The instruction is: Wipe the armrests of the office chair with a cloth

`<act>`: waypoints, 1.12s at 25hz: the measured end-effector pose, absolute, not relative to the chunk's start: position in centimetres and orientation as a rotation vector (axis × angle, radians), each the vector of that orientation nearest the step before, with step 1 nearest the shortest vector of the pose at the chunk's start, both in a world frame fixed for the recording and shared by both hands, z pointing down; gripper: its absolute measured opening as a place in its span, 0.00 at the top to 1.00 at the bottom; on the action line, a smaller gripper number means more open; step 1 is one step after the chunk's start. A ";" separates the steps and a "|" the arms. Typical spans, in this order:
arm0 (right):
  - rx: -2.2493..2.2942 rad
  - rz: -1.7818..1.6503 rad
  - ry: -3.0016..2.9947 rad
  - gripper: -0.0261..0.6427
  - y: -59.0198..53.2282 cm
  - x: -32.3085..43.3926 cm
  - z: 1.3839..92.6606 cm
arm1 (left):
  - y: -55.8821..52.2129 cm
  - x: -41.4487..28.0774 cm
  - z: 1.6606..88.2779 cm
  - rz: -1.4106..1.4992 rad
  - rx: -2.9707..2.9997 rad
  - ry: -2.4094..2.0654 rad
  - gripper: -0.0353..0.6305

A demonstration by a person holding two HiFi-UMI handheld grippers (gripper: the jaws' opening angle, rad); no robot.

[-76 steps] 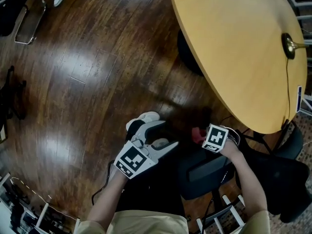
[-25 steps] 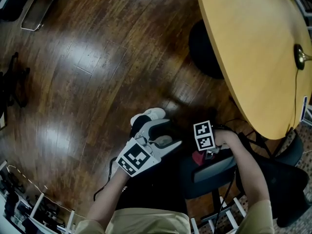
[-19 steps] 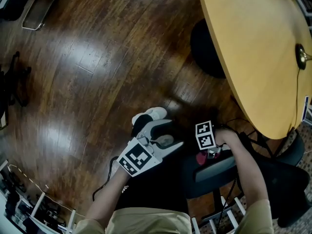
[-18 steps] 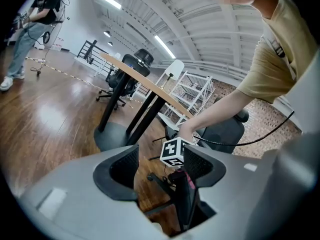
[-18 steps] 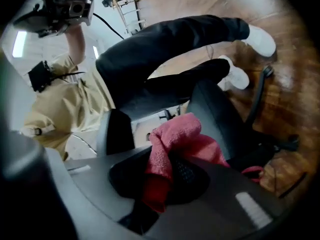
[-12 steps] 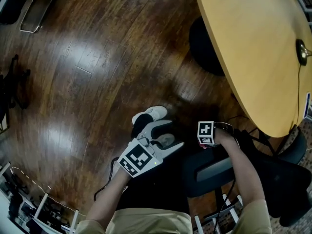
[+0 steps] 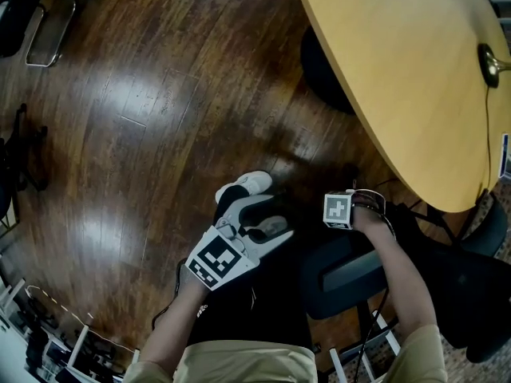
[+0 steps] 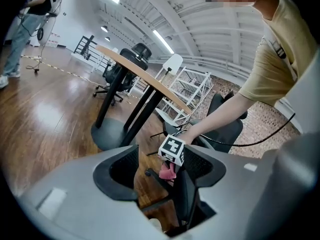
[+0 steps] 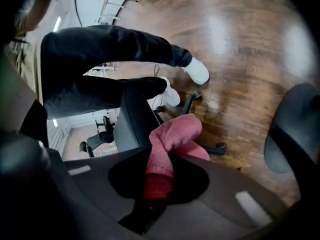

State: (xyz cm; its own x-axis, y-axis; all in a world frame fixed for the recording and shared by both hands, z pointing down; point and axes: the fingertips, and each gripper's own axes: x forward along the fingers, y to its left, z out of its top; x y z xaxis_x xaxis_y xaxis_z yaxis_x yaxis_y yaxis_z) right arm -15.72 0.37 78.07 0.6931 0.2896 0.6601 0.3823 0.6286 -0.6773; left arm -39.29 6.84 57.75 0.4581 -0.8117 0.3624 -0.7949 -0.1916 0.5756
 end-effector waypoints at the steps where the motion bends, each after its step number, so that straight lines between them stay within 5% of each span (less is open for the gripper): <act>1: -0.924 -0.085 -0.881 0.88 0.5 -17.0 76.7 | 6.9 -39.1 57.6 -0.023 1.991 -1.330 0.55; 13: -0.598 -0.025 -1.783 0.88 -1.8 -26.0 59.6 | 3.5 -36.7 53.7 0.014 2.104 -1.230 0.55; 22: 0.063 0.447 -2.226 0.88 -11.3 -14.1 54.4 | -2.1 -29.8 53.0 0.112 2.213 -1.028 0.55; 28: 0.264 0.796 -2.191 0.88 -12.4 -7.0 62.5 | -4.5 -25.4 52.9 0.169 2.239 -0.922 0.55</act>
